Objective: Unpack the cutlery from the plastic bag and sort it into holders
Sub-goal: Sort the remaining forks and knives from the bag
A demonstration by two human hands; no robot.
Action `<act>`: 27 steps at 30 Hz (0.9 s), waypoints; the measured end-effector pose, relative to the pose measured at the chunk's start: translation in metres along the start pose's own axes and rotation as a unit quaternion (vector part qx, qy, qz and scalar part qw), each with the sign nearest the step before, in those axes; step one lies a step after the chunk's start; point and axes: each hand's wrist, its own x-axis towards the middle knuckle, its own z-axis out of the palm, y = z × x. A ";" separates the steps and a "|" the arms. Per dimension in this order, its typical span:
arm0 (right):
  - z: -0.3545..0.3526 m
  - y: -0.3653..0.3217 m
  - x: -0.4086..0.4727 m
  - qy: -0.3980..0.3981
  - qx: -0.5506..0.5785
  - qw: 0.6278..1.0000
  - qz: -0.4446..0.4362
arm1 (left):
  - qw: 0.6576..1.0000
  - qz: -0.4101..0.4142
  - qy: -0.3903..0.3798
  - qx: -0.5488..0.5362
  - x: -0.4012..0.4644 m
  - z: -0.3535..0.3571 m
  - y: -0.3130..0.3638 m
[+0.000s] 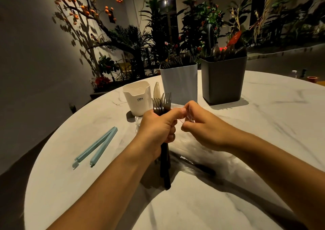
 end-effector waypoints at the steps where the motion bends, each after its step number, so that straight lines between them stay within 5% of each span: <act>1: 0.002 0.001 -0.001 0.023 -0.055 0.998 -0.014 | 1.000 -0.007 0.017 0.009 0.001 0.001 -0.001; 5: 0.009 0.002 -0.005 0.075 -0.220 0.969 -0.080 | 0.998 -0.034 0.058 0.018 0.004 0.005 -0.002; 9: 0.011 0.004 -0.004 0.089 -0.268 0.955 -0.088 | 0.997 -0.059 0.003 -0.042 0.001 0.004 -0.003; 14: 0.003 0.003 -0.004 0.128 -0.180 0.972 -0.083 | 0.983 -0.092 -0.038 -0.154 0.007 0.000 -0.007; 21: -0.008 0.003 0.009 0.151 0.016 0.988 -0.019 | 0.978 -0.119 -0.057 -0.162 0.004 0.000 -0.005; 27: -0.008 0.002 0.009 0.109 0.038 0.993 0.004 | 0.974 -0.120 -0.075 -0.175 -0.001 0.004 -0.003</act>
